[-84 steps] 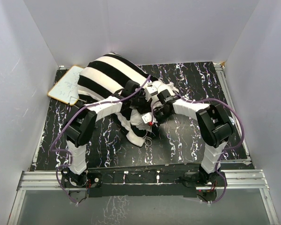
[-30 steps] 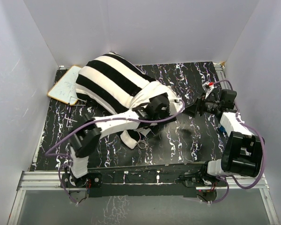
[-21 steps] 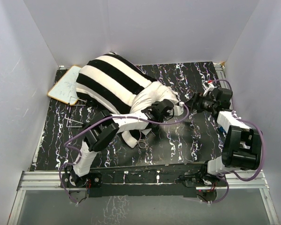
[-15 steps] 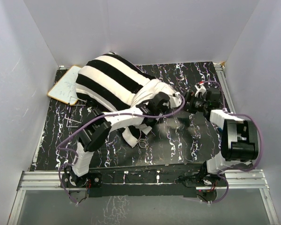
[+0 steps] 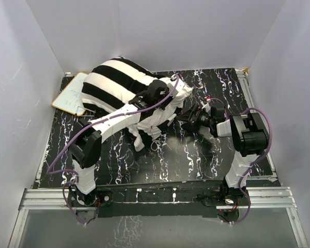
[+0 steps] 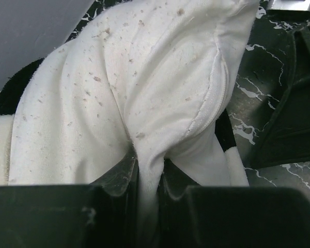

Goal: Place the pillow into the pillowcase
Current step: Stuff the pillow into the pillowcase.

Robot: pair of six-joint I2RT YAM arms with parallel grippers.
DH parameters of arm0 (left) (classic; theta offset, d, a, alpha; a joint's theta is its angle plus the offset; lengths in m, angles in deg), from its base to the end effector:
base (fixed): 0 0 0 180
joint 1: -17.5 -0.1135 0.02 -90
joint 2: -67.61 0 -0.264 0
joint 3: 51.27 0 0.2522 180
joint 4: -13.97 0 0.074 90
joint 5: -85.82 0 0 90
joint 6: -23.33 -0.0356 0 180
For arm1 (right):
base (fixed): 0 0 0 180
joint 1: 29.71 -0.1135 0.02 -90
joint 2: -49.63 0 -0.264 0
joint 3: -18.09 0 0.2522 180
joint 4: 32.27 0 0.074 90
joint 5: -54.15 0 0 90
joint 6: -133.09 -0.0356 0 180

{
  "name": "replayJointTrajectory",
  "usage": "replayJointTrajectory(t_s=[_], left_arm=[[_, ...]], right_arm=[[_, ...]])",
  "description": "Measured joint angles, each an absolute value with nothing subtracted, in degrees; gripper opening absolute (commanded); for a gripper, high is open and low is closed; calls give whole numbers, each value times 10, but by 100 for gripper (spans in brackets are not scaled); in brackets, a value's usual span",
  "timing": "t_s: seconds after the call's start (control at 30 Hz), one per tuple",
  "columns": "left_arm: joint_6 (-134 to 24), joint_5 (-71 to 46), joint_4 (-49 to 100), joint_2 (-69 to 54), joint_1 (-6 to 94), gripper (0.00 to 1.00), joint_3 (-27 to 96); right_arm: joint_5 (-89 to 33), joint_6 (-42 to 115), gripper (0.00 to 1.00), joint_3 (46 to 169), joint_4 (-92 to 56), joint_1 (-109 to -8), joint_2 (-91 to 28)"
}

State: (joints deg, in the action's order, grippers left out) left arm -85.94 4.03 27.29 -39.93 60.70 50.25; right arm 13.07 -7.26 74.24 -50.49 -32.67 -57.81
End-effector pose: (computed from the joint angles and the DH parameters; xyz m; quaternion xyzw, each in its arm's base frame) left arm 0.3340 -0.3067 0.3026 0.3866 0.7173 -0.0624 0.5764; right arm 0.3366 0.0443 0.1154 0.1409 0.8121 0.5199 0.2244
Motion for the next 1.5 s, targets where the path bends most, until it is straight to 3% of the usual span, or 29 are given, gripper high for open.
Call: replayJointTrajectory(t_s=[0.23, 0.37, 0.53, 0.6, 0.7, 0.73, 0.9, 1.07, 1.2, 1.27, 1.3, 1.33, 1.4, 1.5], left_arm=[[-841, 11, 287, -399, 601, 0, 503], [-835, 3, 292, -399, 599, 0, 503], [-830, -3, 298, -399, 599, 0, 503], [-829, -5, 300, -399, 599, 0, 503], [-825, -8, 304, -399, 598, 0, 503], [-825, -10, 305, -399, 598, 0, 503], [-825, -16, 309, -399, 597, 0, 503], [-821, -28, 315, -400, 594, 0, 507], [-816, -41, 317, -400, 591, 0, 508], [-813, -48, 317, -400, 589, 0, 508], [-812, -50, 317, -400, 589, 0, 508], [-811, -52, 317, -400, 588, 0, 508], [-810, -56, 318, -400, 588, 0, 507], [-810, -64, 316, -400, 587, 0, 502]], right_arm=[[168, -159, 82, 724, -592, -331, -579], [169, -183, 74, 726, -599, -341, -579], [164, -185, 73, 759, -591, -381, -601], [161, -185, 63, 770, -590, -396, -613], [156, -172, 16, 784, -574, -402, -624], [155, -166, 9, 792, -562, -402, -629], [138, -118, 9, 817, -480, -402, -636], [124, -85, 37, 818, -424, -407, -633], [123, -82, 49, 847, -412, -414, -649], [124, -94, 47, 864, -429, -418, -669], [127, -106, 41, 869, -447, -420, -681], [130, -121, 34, 870, -470, -421, -693], [141, -147, 10, 869, -509, -421, -712], [164, -178, 8, 866, -563, -421, -725]])
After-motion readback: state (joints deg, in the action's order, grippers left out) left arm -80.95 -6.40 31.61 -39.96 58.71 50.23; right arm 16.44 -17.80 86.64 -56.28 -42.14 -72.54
